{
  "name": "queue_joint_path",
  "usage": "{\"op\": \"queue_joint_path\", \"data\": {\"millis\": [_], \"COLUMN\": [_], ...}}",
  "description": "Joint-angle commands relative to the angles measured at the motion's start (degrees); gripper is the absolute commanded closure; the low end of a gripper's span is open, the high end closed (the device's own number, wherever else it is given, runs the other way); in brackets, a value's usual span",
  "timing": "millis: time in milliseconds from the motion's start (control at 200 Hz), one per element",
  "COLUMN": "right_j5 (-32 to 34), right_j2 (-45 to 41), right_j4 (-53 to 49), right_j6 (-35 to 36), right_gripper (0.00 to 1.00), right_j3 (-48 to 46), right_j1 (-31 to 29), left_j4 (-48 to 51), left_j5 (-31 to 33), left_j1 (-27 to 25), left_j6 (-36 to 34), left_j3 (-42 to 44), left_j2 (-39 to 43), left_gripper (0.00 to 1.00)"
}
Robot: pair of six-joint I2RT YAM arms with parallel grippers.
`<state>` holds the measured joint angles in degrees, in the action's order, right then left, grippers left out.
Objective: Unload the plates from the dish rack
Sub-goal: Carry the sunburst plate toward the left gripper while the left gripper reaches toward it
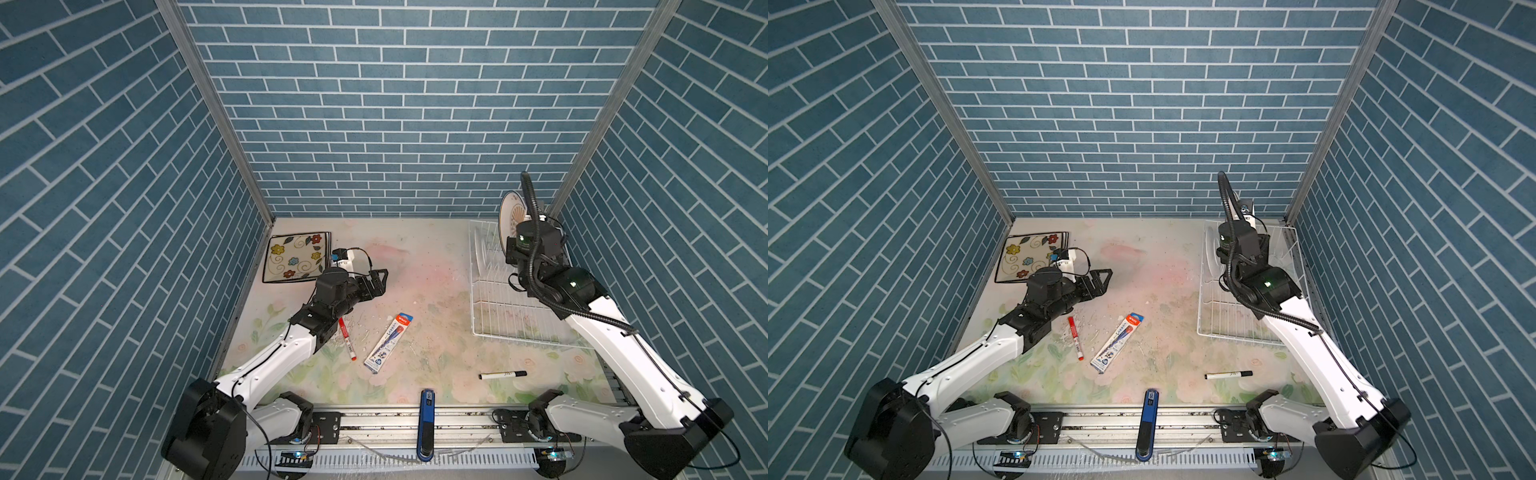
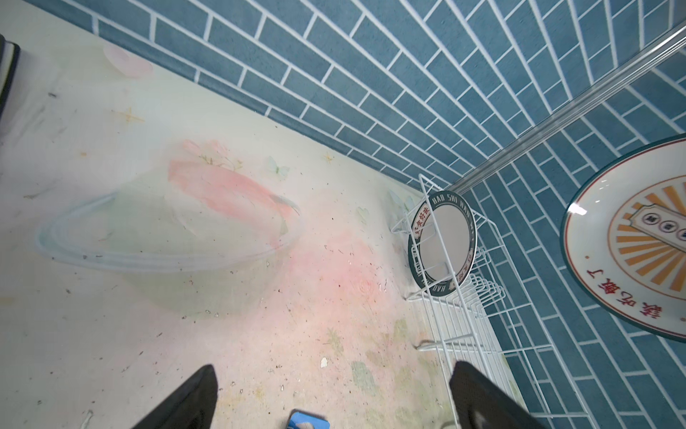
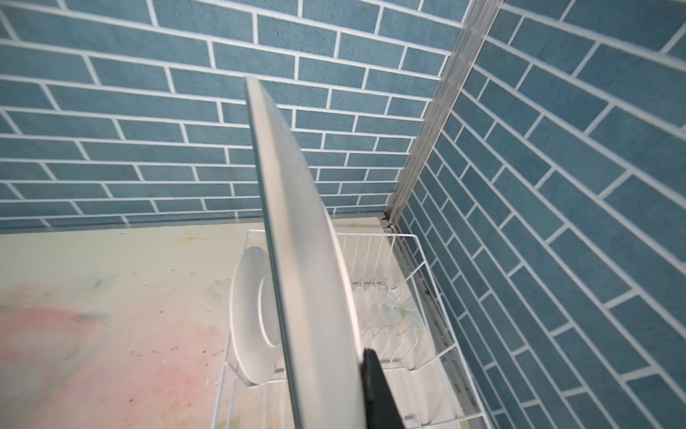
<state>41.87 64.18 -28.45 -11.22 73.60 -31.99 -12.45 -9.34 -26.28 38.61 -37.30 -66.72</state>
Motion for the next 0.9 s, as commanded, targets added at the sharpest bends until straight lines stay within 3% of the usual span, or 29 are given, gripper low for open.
{"op": "queue_joint_path", "data": {"millis": [0,350,540,710,895], "right_j5": [-5.9,-13.6,-16.8,-23.1,-26.3], "right_j2": [-4.4,-8.1,-9.5,-9.6,-9.9], "right_j4": [6.2,12.6,15.4,16.1,18.3], "right_j6": [-7.0,-12.8,-14.6,-16.9,-17.3], "right_gripper": [1.0,1.0,1.0,1.0,1.0], "right_j3": [-4.4,-10.4,-11.1,-11.4,-11.6], "right_j1": [-0.2,-0.2,-0.2,-0.2,-0.2], "left_j4": [-2.2,-1.2,-5.8,-1.0,-4.5], "left_j5": [-3.1,-5.3,-6.1,-7.3,-9.6], "left_j1": [-0.3,-0.3,-0.3,-0.3,-0.3], "left_j6": [0.5,-0.3,0.7,-2.1,-1.3], "left_j3": [-1.9,-2.2,-0.3,-3.9,-4.3], "left_j2": [-0.4,1.3,1.2,0.3,-0.9], "left_gripper": [0.0,0.0,0.0,0.0,0.0]}}
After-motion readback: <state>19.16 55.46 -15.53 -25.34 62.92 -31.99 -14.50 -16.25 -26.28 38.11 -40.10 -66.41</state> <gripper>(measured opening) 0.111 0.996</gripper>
